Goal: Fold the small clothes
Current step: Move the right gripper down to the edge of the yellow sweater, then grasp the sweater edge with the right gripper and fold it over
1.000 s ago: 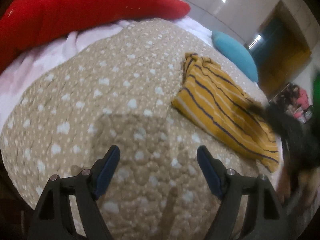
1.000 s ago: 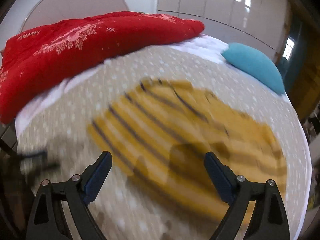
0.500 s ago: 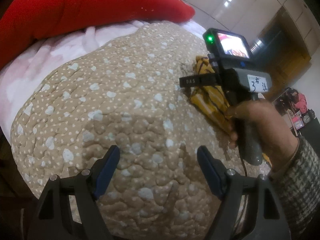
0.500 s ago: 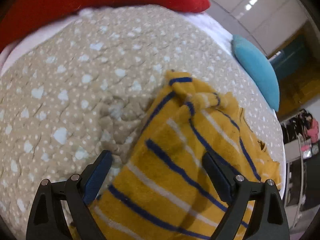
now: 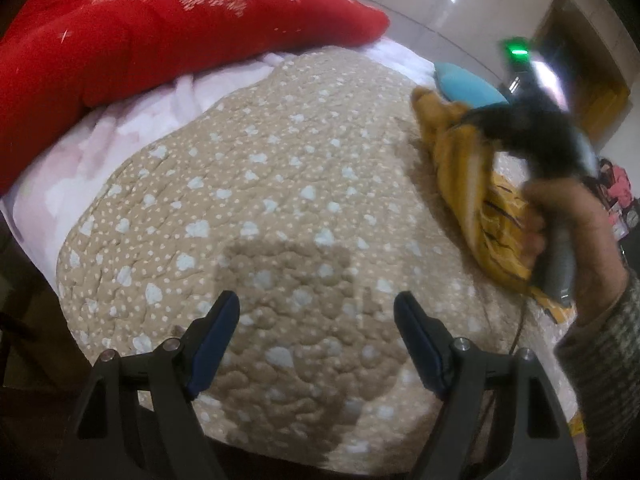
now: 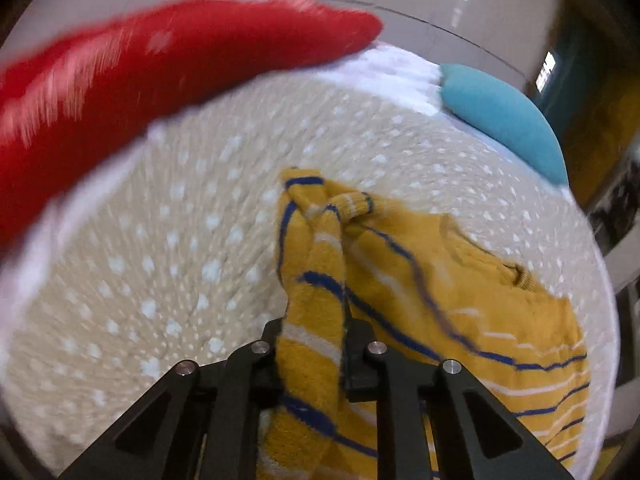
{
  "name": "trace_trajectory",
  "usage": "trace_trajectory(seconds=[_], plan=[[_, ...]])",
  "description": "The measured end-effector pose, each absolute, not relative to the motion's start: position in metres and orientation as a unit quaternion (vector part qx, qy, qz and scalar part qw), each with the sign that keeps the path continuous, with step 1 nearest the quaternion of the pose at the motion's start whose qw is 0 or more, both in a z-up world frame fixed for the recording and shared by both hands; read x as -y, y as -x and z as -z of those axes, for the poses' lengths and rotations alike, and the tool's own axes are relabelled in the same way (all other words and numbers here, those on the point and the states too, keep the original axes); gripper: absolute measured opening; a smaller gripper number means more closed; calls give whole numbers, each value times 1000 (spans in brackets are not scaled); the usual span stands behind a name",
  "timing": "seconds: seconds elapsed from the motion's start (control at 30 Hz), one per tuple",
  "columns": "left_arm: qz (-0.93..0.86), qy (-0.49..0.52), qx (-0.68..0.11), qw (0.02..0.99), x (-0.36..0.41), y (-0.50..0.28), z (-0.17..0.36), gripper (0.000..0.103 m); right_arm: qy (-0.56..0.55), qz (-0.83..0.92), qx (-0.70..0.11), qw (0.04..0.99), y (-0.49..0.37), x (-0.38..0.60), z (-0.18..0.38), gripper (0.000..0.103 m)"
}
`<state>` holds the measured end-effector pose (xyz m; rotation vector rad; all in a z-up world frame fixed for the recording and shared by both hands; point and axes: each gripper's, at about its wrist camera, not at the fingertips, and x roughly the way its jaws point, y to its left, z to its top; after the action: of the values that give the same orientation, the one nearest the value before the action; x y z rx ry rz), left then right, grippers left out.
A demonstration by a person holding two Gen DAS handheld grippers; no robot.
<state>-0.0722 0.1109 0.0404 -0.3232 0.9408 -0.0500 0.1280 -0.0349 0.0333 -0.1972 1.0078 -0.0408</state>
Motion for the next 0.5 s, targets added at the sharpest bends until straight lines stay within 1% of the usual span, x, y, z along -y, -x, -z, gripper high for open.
trace_trajectory(seconds=[0.13,0.27,0.4,0.5], plan=[[33,127,-451,883,-84,70,-52,79,-3,22,-439,898,-97,117,-87,14],[55,103,-459,881,-51,63,-55,79,-92,47,-410,906,-56,214,-109,14],[80,76,-472,874,-14,57,-54,79,-177,100,-404,892,-11,310,-83,14],[100,59,-480,869,10,57,-53,79,-273,96,-411,865,17,369,-41,16]])
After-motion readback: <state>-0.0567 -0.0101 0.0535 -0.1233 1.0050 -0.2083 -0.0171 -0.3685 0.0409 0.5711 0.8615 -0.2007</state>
